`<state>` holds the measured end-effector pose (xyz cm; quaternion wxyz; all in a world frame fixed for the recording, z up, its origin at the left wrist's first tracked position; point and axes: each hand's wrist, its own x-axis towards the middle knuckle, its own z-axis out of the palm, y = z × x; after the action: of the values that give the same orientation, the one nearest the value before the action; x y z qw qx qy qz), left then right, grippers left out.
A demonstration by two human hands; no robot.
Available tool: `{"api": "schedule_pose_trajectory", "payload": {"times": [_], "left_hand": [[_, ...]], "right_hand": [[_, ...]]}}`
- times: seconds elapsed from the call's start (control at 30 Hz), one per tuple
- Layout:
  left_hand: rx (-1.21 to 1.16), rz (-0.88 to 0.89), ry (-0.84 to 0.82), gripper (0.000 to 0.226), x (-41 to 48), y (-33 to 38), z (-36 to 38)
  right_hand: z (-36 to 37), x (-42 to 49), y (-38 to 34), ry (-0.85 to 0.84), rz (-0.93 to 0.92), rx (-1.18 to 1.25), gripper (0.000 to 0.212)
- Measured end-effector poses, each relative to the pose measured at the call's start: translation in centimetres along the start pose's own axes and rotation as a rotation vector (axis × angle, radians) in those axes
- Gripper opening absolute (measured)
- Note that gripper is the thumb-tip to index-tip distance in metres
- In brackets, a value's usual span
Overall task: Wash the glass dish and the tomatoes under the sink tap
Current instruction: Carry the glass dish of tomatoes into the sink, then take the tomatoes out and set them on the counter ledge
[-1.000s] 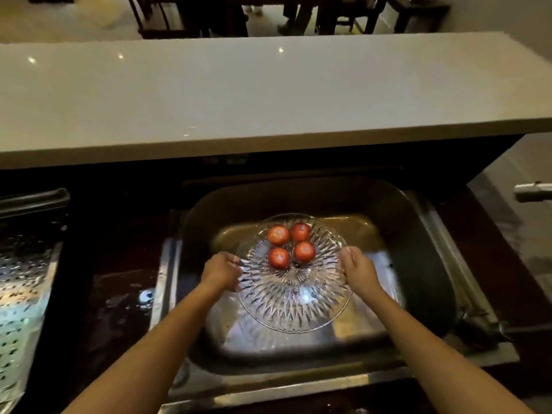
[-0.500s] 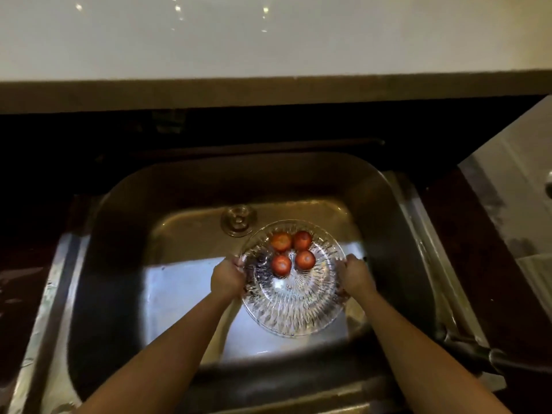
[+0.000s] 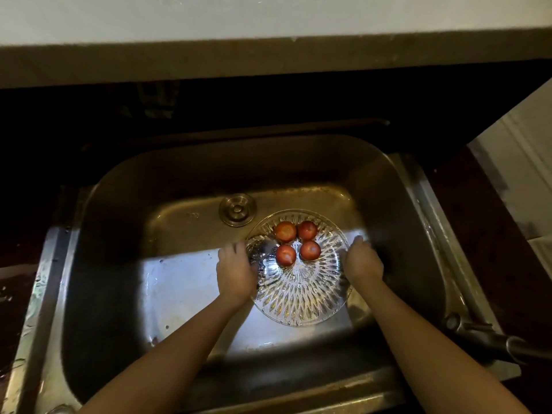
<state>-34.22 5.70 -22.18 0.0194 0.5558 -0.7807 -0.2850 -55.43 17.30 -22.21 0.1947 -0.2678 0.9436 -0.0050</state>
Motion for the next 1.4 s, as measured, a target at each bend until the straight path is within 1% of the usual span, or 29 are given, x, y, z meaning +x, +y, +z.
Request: {"api": "schedule_pose_trajectory", "payload": {"times": [0.03, 0.07, 0.1, 0.13, 0.2, 0.3, 0.37, 0.43, 0.53, 0.67, 0.77, 0.93, 1.1, 1.2, 1.3, 1.4], "left_hand": [[0.01, 0.078, 0.032, 0.052, -0.2, 0.5, 0.3], [-0.02, 0.146, 0.022, 0.055, -0.3, 1.0, 0.6], [-0.073, 0.191, -0.022, 0.059, -0.4, 1.7, 0.9], [-0.128, 0.21, -0.074, 0.063, -0.5, 2.4, 1.2], [-0.183, 0.204, -0.144, 0.069, -0.3, 3.3, 2.0], [-0.171, 0.182, -0.165, 0.069, 0.3, 3.6, 3.2], [-0.182, 0.192, -0.167, 0.066, 0.4, 3.5, 3.7], [-0.217, 0.2, -0.156, 0.061, 0.4, 3.4, 4.1], [-0.267, 0.191, -0.146, 0.056, 0.4, 3.5, 4.1], [-0.318, 0.182, -0.165, 0.057, 0.0, 3.9, 2.3], [-0.356, 0.179, -0.137, 0.058, -0.7, 4.5, -1.1], [-0.378, 0.295, -0.038, 0.056, -2.4, 6.4, -11.0], [-0.362, 0.446, 0.047, 0.06, -5.4, 9.0, -22.6], [-0.36, 0.526, 0.098, 0.059, -6.9, 10.6, -28.8], [-0.363, 0.58, 0.16, 0.055, -7.8, 12.2, -33.9], [-0.29, 0.601, 0.222, 0.057, -7.7, 13.8, -37.8]], "right_hand": [[-0.3, -0.1, -0.2, 0.046, -0.058, 0.003, 0.039], [-0.5, -0.2, -0.5, 0.076, -0.135, 0.005, 0.038], [-0.7, -0.3, -0.8, 0.085, -0.211, 0.008, 0.038], [-0.7, -0.4, -1.1, 0.079, -0.269, 0.012, 0.038], [-0.6, -0.7, -1.8, 0.051, -0.327, 0.049, 0.042], [0.1, -1.1, -2.7, -0.08, -0.337, 0.236, 0.047], [0.8, -1.1, -3.1, -0.148, -0.311, 0.299, 0.05], [1.4, -1.2, -3.4, -0.154, -0.287, 0.348, 0.049], [1.7, -1.5, -3.7, -0.117, -0.286, 0.388, 0.043], [-0.1, -2.5, -4.1, -0.116, -0.328, 0.405, 0.046], [-3.5, -4.3, -5.3, -0.09, -0.349, 0.513, 0.049], [-11.8, -8.9, -8.1, 0.03, -0.434, 0.669, 0.046], [-21.5, -14.1, -10.4, 0.177, -0.6, 0.674, 0.045], [-26.9, -16.7, -11.8, 0.262, -0.69, 0.687, 0.042], [-31.3, -18.3, -13.6, 0.315, -0.745, 0.721, 0.04], [-34.4, -18.8, -15.6, 0.338, -0.778, 0.731, 0.039]]}}
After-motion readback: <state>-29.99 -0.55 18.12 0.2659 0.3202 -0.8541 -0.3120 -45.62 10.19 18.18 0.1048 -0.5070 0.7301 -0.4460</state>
